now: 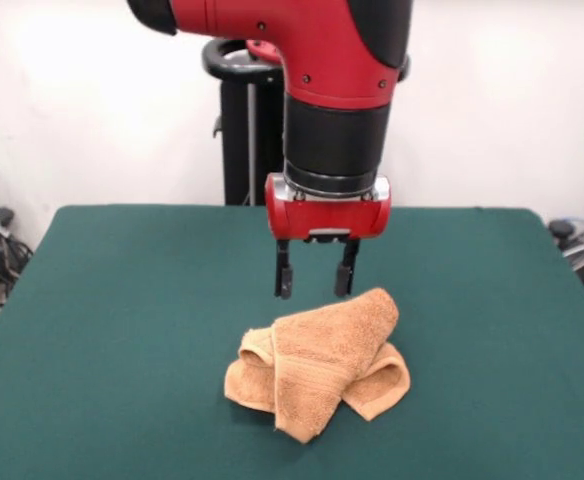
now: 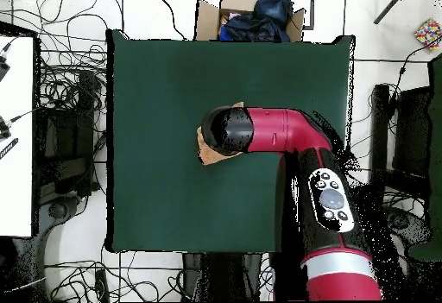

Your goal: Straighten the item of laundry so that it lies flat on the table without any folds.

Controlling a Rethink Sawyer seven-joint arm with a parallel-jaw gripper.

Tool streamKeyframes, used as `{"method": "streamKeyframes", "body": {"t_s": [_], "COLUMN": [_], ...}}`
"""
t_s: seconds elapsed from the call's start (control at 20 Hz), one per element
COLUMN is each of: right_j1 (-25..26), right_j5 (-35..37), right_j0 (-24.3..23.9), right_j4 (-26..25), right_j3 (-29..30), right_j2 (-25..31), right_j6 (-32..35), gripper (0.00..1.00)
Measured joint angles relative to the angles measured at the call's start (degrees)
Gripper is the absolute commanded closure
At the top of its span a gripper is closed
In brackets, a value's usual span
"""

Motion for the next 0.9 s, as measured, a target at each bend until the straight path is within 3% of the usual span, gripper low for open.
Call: {"method": "streamKeyframes", "body": {"t_s": [0.9], "right_j1": [2.16], "right_j5": [-0.01], "right_j0": [-1.75], "right_j4": [0.01], "right_j3": [0.83], "right_j2": [0.05], "right_j6": [0.00], "gripper": [0.00]}}
